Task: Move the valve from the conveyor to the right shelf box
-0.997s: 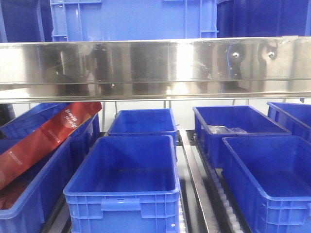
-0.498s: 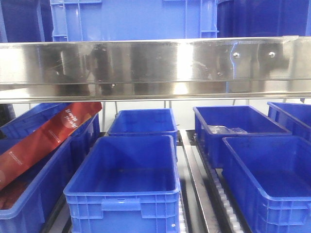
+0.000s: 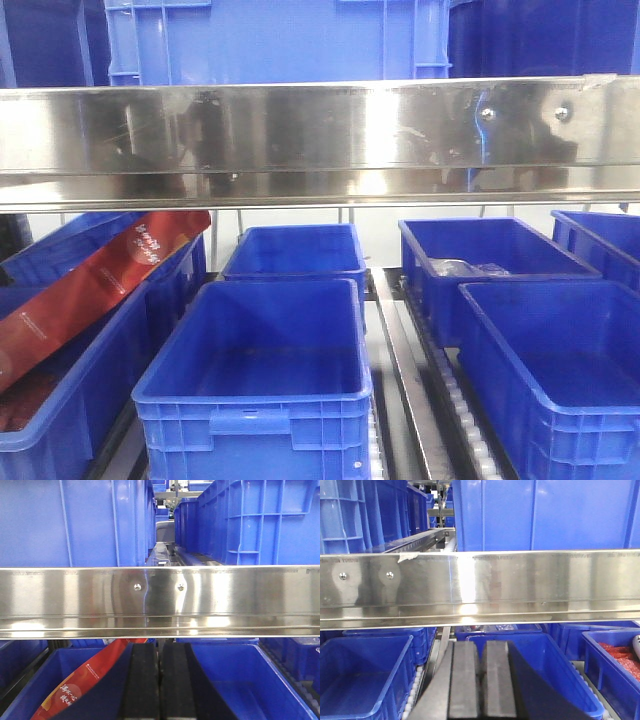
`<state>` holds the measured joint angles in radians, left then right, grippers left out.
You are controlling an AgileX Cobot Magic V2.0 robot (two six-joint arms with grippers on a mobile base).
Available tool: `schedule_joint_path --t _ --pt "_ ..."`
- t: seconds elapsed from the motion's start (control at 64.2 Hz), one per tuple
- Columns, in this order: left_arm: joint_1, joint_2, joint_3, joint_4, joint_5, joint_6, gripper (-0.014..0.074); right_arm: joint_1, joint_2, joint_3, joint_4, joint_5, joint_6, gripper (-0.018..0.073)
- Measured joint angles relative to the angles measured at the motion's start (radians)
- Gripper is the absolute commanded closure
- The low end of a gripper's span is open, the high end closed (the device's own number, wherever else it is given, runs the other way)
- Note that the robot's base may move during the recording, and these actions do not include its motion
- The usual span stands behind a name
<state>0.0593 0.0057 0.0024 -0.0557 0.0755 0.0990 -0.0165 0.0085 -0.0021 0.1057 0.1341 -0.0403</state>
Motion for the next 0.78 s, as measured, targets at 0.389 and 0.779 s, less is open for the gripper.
schedule_joint_path --t 0.389,0.779 --pt "0.000 0.000 0.000 0.000 0.000 0.000 0.0708 0.000 0.000 0.000 0.000 -0.007 0.000 0.0721" --pt "0.000 0.000 0.000 0.000 0.000 0.000 0.0708 0.000 0.000 0.000 0.000 -0.013 0.000 0.0721"
